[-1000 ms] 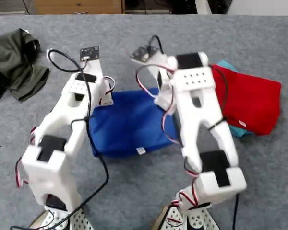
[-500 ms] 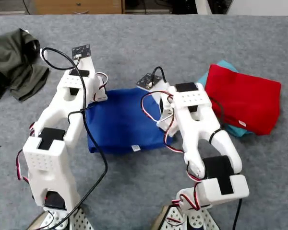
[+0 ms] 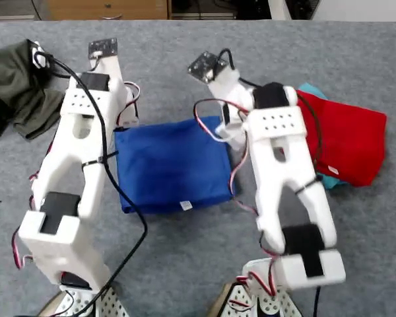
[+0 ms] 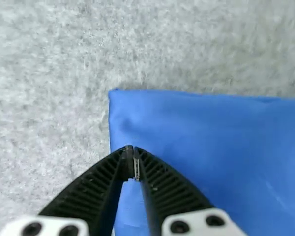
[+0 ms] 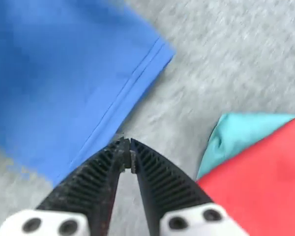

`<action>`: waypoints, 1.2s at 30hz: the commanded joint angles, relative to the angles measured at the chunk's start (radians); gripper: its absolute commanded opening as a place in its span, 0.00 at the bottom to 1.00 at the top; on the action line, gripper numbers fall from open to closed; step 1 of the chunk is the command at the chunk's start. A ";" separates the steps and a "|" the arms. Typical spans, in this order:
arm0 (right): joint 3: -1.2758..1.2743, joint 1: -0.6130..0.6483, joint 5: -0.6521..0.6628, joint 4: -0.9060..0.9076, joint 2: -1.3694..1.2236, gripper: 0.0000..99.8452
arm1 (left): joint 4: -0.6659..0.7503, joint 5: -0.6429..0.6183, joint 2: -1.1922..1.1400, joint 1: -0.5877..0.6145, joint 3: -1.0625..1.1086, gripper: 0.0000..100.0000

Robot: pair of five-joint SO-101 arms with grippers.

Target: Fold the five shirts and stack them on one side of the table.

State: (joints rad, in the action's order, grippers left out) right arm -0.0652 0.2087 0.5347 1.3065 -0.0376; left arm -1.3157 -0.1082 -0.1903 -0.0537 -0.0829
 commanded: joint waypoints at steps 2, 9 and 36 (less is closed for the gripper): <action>0.134 0.002 -0.011 -0.126 -0.246 0.00 | 0.115 0.003 0.079 -0.044 0.221 0.02; 0.375 -0.001 -0.006 -0.081 -0.601 0.00 | 0.339 0.002 0.088 -0.124 0.605 0.02; 0.352 0.136 -0.103 0.385 -0.147 0.00 | 0.712 0.002 0.107 0.020 0.453 0.02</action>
State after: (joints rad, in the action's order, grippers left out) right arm 0.5347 0.3099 0.4657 1.7561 -0.3828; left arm -0.6651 -0.1051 -0.0215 -0.0721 0.4312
